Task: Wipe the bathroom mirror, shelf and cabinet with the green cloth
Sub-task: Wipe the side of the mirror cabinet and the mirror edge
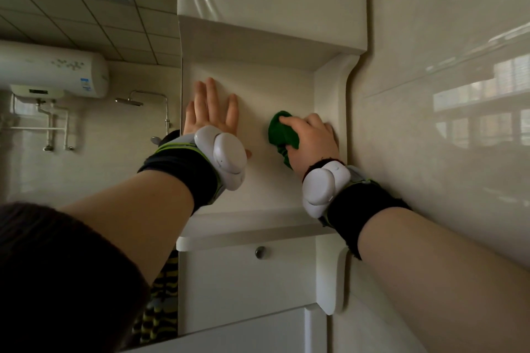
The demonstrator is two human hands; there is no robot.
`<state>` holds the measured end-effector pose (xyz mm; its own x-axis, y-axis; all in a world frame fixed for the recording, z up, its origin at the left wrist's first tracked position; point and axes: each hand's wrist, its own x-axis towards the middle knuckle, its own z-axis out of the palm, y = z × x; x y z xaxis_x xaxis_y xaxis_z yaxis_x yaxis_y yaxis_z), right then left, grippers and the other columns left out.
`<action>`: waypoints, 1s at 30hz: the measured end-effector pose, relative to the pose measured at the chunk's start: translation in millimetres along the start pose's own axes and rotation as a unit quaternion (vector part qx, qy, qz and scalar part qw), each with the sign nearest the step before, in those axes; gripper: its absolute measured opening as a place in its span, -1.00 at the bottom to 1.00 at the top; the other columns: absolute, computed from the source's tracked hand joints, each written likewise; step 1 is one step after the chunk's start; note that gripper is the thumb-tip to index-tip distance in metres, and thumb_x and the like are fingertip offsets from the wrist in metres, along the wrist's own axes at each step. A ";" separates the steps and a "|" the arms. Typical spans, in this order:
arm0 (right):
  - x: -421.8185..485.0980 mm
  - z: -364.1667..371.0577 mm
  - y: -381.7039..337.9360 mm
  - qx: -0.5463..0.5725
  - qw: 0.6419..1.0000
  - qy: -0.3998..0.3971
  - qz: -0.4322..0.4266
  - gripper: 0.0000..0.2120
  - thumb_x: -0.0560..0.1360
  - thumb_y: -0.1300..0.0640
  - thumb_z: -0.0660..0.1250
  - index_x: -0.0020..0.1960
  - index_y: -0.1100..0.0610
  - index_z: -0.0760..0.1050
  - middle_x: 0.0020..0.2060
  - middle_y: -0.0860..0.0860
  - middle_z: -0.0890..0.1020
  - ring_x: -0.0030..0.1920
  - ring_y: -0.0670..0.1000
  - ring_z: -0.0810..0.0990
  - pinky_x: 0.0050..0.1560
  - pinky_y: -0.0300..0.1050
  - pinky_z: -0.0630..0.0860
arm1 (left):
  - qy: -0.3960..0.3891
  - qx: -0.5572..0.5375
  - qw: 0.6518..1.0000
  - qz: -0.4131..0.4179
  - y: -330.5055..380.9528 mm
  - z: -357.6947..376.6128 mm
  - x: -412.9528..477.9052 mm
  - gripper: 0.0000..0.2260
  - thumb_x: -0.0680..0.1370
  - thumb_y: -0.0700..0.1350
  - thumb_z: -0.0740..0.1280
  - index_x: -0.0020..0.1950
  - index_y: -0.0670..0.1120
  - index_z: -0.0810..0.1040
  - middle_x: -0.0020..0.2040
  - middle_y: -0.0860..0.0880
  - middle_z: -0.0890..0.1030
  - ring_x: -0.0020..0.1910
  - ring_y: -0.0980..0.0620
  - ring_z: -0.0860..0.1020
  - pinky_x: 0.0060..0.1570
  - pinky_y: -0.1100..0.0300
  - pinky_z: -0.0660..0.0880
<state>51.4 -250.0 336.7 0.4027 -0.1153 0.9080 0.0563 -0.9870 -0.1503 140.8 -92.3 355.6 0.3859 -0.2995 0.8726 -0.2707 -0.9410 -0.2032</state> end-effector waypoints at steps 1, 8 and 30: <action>-1.6 0.2 0.0 -0.001 1.000 -0.005 -0.001 -0.48 0.44 0.29 0.26 0.35 -0.06 0.37 0.12 0.08 0.41 0.07 0.19 0.35 0.13 -0.06 0.29 | 0.005 -0.001 1.000 0.000 -0.1 0.8 -0.4 -0.01 0.39 0.40 0.23 0.50 -0.08 -0.25 0.41 -0.26 -0.39 0.46 -0.30 -0.26 0.42 -0.11 -0.11; -10.6 -0.7 1.0 -0.010 0.999 -0.044 0.003 -0.50 0.46 0.27 0.23 0.35 -0.06 0.36 0.12 0.09 0.39 0.08 0.19 0.35 0.10 -0.10 0.26 | 0.005 0.002 1.000 -0.001 0.9 1.5 -1.8 -0.03 0.40 0.40 0.21 0.48 -0.09 -0.28 0.37 -0.25 -0.44 0.46 -0.29 -0.26 0.43 -0.11 -0.12; -37.2 4.0 4.6 -0.020 0.990 -0.133 0.032 -0.63 0.46 0.21 0.22 0.23 -0.03 0.38 0.01 0.07 0.42 0.06 0.19 0.43 0.23 -0.01 0.30 | -0.031 0.004 0.999 -0.011 3.9 -6.5 -5.4 -0.02 0.41 0.40 0.19 0.49 -0.10 -0.32 0.37 -0.29 -0.45 0.46 -0.29 -0.28 0.43 -0.09 -0.10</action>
<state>40.3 -249.8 300.7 0.6313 -0.1500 0.7609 -0.0120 -0.9829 -0.1838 132.0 -93.3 353.0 0.4462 -0.2872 0.8476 -0.2549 -0.9487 -0.1873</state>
